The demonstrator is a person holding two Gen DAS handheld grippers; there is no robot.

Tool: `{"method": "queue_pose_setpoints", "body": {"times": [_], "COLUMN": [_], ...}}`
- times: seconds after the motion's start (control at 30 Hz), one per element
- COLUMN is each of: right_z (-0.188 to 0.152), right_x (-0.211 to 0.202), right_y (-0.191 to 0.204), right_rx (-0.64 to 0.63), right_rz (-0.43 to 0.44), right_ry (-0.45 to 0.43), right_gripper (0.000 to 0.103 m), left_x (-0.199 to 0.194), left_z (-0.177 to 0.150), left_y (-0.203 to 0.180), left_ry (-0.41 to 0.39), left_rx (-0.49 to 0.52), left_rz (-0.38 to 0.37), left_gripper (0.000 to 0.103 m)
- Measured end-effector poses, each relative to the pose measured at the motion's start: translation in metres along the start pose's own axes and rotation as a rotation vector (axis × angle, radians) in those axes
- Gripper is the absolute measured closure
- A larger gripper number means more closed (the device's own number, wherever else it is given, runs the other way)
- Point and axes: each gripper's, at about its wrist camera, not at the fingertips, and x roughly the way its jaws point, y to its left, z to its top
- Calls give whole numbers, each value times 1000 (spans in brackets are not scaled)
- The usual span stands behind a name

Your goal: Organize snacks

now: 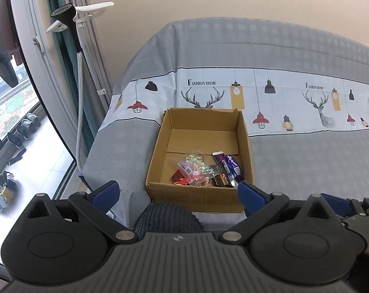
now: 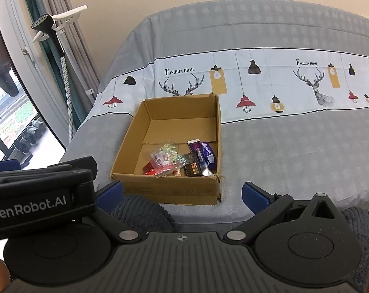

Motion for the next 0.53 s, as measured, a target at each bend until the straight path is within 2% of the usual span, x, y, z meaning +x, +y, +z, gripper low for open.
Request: {"method": "queue_pose_setpoints", "body": {"times": [0.53], "right_z": [-2], "right_x": [0], "right_y": [1], "right_rx": [0], "right_rz": [11], "right_ry": [2], "right_gripper": [1], "left_x": [-2], "left_z": [-1], "left_y": [0], "left_ry": [1], "left_rx": [-2], "left_rz": [7], "left_gripper": [0]}}
